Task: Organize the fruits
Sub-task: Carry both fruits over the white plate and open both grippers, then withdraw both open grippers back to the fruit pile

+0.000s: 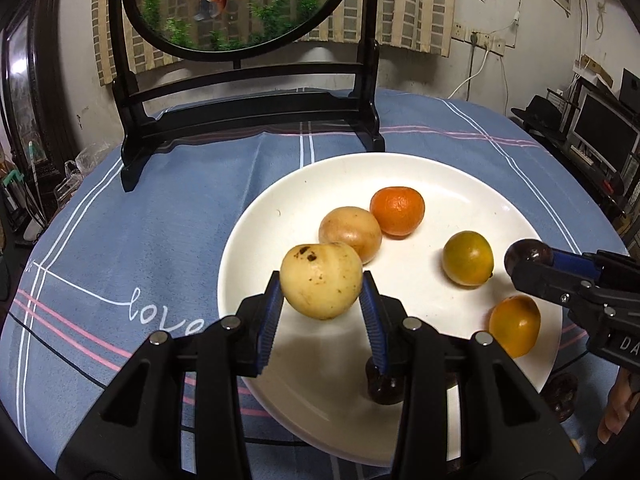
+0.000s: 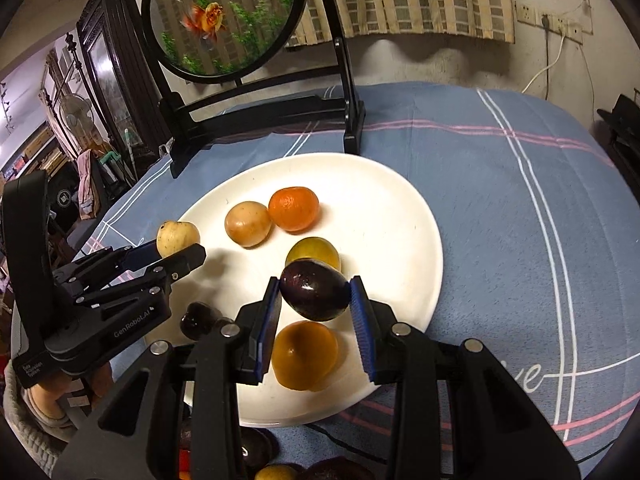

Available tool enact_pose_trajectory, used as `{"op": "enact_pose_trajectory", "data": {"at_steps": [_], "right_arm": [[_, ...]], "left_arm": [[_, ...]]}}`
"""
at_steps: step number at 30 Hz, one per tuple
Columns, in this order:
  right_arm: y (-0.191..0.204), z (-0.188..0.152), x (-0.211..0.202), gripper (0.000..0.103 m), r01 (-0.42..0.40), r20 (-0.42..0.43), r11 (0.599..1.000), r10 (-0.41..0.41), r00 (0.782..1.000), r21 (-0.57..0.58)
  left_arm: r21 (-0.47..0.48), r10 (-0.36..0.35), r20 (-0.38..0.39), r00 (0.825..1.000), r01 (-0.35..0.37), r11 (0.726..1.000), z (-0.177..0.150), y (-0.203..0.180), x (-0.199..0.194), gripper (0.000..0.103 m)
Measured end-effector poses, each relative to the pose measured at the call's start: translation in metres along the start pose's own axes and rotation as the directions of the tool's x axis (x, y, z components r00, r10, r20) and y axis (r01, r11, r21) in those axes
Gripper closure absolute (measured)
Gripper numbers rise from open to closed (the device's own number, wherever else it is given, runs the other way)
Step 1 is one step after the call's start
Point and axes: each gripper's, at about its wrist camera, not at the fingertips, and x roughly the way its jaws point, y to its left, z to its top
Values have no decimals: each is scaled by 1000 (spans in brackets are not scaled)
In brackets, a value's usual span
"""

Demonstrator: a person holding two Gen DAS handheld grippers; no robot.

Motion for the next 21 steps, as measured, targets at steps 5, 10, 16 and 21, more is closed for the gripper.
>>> {"op": "enact_pose_trajectory", "data": {"at_steps": [5,10,16,21], "right_arm": [[1,2,-11,31,18,41,1000,-18,999,-9],[5,7,-34,30,-17,88,1000,17,996,1],[17,8,-70,28,-60,158,998,59,986,4],[26,-24,-100,10,-49,215,999,49,975,-1]], "left_arm": [[22,28,56,998,-29,999,1,-5,-12,41],[27,44,90,995,-46,999,0,-5,-22,32],[8,88,149,985,-90,996,-6,-2,-45,13],[-20,107,174,979,-105,994,-23,3,-72,8]]}}
